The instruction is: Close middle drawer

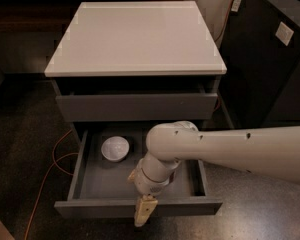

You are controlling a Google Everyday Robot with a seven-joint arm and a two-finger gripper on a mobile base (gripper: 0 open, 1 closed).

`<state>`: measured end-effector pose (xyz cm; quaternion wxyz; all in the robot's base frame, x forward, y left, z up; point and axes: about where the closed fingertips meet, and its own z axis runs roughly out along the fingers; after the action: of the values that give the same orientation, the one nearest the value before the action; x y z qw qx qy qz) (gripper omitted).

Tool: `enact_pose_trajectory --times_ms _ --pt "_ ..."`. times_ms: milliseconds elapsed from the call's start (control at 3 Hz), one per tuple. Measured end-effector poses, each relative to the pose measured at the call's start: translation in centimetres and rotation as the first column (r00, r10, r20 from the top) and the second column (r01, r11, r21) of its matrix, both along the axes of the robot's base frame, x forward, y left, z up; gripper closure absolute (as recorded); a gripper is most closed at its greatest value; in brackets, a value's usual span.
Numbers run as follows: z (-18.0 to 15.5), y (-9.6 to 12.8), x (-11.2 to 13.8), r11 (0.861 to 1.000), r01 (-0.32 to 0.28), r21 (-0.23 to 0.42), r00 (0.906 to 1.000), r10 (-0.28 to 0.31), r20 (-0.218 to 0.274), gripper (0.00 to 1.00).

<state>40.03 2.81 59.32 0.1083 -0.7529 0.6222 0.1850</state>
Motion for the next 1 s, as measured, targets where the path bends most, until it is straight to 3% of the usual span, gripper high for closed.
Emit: enact_pose_trajectory --times_ms 333,667,1000 --pt "-0.2 0.1 -0.1 1.000 -0.003 -0.006 1.0000 0.003 -0.002 0.56" --pt "-2.7 0.6 -0.5 0.998 -0.022 -0.063 0.9997 0.021 -0.016 0.87" --pt "-8.0 0.6 -0.5 0.994 -0.018 -0.106 0.9998 0.017 -0.009 1.00"
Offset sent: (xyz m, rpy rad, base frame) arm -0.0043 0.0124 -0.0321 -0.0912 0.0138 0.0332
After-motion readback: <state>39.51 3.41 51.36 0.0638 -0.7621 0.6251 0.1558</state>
